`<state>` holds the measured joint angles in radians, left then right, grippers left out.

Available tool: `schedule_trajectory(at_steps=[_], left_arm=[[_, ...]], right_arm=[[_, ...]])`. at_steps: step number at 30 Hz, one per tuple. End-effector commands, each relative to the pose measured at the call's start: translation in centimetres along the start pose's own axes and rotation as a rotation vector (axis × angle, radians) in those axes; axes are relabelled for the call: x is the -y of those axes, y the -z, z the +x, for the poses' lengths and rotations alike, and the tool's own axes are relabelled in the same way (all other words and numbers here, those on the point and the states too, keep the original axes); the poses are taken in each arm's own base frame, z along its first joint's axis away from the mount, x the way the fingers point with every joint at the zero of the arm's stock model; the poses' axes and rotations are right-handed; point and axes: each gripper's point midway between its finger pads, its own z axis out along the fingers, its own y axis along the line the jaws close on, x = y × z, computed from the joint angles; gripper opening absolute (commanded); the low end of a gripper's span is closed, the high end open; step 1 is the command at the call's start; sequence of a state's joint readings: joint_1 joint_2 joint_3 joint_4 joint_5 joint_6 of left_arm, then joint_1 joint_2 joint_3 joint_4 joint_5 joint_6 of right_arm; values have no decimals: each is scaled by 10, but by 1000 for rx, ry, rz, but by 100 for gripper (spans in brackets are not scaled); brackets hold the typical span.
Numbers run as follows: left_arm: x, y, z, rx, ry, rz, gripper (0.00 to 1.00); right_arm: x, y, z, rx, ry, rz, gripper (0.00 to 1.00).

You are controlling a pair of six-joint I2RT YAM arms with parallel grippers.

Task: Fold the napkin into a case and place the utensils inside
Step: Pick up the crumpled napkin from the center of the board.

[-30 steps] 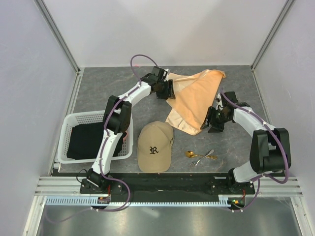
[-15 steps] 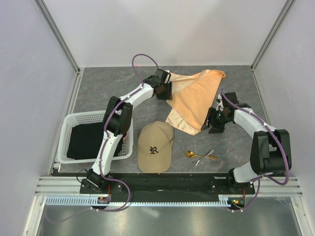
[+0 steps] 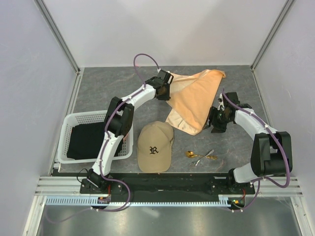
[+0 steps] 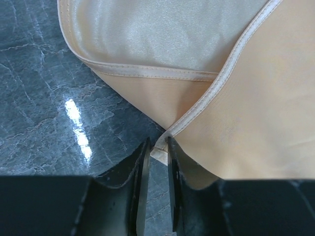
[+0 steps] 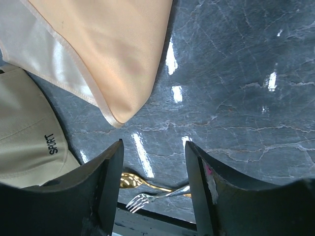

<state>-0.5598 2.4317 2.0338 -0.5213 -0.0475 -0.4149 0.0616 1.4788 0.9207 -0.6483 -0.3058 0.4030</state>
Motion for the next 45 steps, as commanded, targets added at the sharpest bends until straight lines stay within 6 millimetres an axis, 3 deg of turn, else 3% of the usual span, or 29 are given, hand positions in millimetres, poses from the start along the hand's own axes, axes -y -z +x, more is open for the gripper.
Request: schedule_trajectory(at_steps=[1,13,15,18,21,24,26,28,30,32,36,41,45], left_arm=[[-6,8,32,-87,-18,-87,28],[-26,10,72,-161,-65,-314,38],[-27,5,76,-175,-73,-313,36],[-22,2,67,-159,-92,-291,26],[-10,3,52,-135,-101,-241,10],[9,24,31,-97,-83,-169,7],[23,53,9,-48,-62,-113,2],[33,74,-3,-23,-31,-70,2],[49,108,-24,31,17,-4,2],[65,139,-38,64,49,74,2],[94,179,-54,92,141,220,2],[132,220,-74,122,259,413,2],[162,249,-93,157,317,553,2]], right_arm=[[2,7,-7,47,16,21,61],[6,16,-2,74,26,32,62],[5,15,-2,74,32,25,62],[5,12,1,62,36,17,62],[3,9,2,57,43,2,62],[2,6,3,33,49,-1,62],[-3,6,0,37,69,-3,62],[-6,7,-6,52,84,6,62],[-11,5,-6,50,95,-5,62],[-13,1,0,36,99,-17,62],[-19,-9,10,36,106,-65,65],[-32,-15,17,31,104,-123,85],[-54,-20,15,68,131,-205,91]])
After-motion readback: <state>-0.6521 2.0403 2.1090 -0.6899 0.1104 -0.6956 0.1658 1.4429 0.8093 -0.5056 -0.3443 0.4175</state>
